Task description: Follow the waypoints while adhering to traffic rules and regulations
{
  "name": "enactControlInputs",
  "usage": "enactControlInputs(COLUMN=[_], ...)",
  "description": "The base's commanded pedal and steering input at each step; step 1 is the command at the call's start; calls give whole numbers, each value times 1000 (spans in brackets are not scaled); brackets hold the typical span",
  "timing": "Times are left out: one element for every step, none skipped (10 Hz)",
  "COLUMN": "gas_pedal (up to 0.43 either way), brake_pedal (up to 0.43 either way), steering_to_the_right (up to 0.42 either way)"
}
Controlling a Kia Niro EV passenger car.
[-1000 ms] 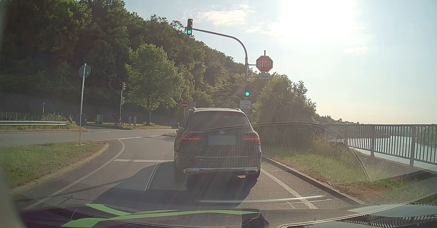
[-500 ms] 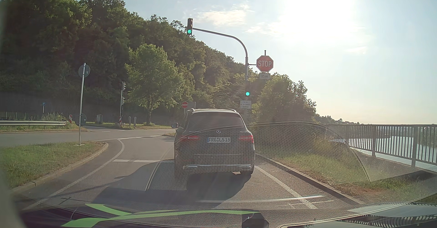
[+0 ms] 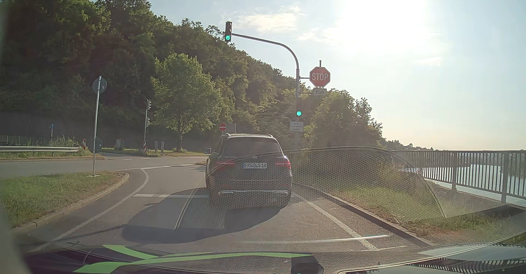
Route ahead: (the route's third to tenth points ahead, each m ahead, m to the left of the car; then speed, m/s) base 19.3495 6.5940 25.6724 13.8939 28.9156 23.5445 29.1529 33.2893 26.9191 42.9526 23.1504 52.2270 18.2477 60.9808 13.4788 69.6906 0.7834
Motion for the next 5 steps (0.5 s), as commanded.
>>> enactControlInputs(gas_pedal=[311,311,339,370,378], brake_pedal=[0,0,0,0,0], steering_to_the_right=[-43,-42,-41,-41,-41])
